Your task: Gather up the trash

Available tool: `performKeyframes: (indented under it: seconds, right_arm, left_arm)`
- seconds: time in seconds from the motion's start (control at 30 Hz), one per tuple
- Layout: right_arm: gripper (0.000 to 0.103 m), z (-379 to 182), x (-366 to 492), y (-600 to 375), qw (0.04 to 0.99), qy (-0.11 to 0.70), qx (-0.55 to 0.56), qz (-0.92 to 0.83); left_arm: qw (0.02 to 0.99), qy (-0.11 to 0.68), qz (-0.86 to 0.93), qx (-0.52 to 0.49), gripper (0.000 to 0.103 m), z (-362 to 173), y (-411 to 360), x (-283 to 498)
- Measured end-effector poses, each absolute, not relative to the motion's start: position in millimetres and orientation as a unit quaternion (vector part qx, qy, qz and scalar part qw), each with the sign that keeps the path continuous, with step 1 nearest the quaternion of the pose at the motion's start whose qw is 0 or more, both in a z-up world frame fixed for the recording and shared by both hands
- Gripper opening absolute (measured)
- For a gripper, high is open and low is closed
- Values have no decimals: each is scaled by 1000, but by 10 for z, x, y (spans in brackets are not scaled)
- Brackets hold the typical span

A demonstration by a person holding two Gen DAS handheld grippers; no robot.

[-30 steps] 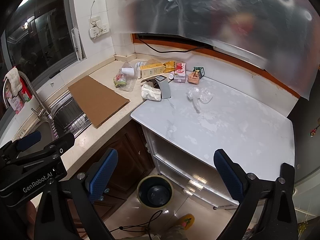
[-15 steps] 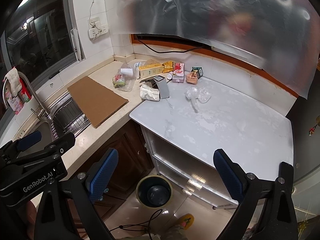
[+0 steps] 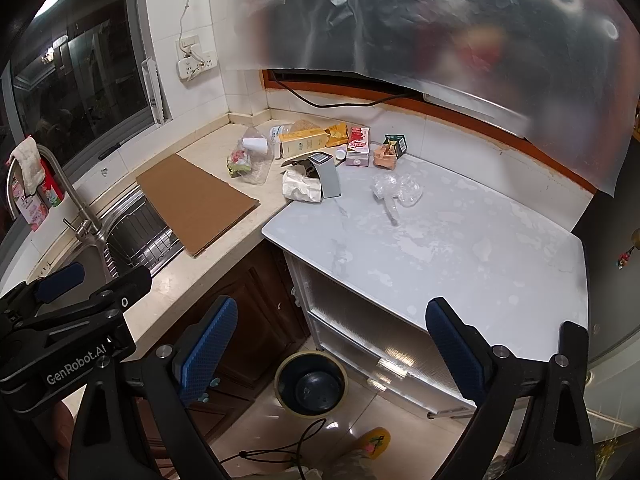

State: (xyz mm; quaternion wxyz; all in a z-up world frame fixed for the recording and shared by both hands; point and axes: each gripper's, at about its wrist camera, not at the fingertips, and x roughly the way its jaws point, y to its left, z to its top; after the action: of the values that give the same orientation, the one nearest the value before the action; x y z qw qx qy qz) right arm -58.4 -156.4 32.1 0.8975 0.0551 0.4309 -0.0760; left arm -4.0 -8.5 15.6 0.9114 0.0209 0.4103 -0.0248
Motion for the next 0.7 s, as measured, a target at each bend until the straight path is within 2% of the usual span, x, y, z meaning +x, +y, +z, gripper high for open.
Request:
performKeyframes:
  seconds: [0.7]
  right_arm:
    - [92, 292, -571, -1411, 898, 429, 60, -78]
  left_arm:
    - [913, 405, -44, 31, 87, 198, 54, -55]
